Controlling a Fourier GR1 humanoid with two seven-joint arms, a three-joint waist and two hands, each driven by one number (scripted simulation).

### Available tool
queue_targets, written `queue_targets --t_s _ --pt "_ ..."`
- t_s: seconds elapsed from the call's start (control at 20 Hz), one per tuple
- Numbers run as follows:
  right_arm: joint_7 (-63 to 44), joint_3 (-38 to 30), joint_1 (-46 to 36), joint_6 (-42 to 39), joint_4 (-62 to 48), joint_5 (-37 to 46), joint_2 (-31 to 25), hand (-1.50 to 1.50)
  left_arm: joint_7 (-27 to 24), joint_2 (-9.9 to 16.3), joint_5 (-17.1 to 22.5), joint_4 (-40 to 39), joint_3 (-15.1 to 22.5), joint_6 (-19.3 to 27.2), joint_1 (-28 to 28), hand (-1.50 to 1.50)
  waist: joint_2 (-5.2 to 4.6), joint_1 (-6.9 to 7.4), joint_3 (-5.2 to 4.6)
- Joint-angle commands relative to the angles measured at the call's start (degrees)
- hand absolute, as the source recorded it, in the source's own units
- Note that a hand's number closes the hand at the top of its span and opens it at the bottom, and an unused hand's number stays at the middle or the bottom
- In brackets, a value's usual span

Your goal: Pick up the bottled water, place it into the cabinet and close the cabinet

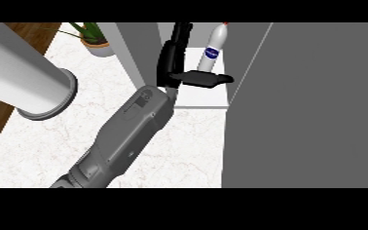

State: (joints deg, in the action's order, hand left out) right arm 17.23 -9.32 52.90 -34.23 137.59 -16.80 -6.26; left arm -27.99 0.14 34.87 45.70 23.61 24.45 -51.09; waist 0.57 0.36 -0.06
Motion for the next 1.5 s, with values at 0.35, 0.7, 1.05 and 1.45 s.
queue_targets --t_s 0.35,0.7,1.05,1.45 --pt "-4.86 -0.90 1.15 2.69 9.24 -3.65 -0.93 -1.50 5.21 3.41 -2.79 29.64 10.87 4.11 22.77 -1.50 0.12 0.96 0.00" --pt "-10.42 6.86 -1.81 -1.60 8.71 0.58 -6.21 1.50 6.41 8.50 -3.70 40.65 12.52 4.25 32.52 -1.50 -0.43 0.94 -0.04" --pt "-11.73 14.82 -1.27 -5.31 10.72 4.68 -8.37 1.50 5.08 13.60 -5.01 51.71 13.48 5.14 43.41 -1.50 -0.30 0.01 -0.03" --pt "-18.32 30.57 -2.14 -2.16 14.79 13.07 -6.79 1.50 2.36 20.68 -3.43 60.03 11.99 1.05 53.97 -1.50 -0.07 0.44 -0.24"
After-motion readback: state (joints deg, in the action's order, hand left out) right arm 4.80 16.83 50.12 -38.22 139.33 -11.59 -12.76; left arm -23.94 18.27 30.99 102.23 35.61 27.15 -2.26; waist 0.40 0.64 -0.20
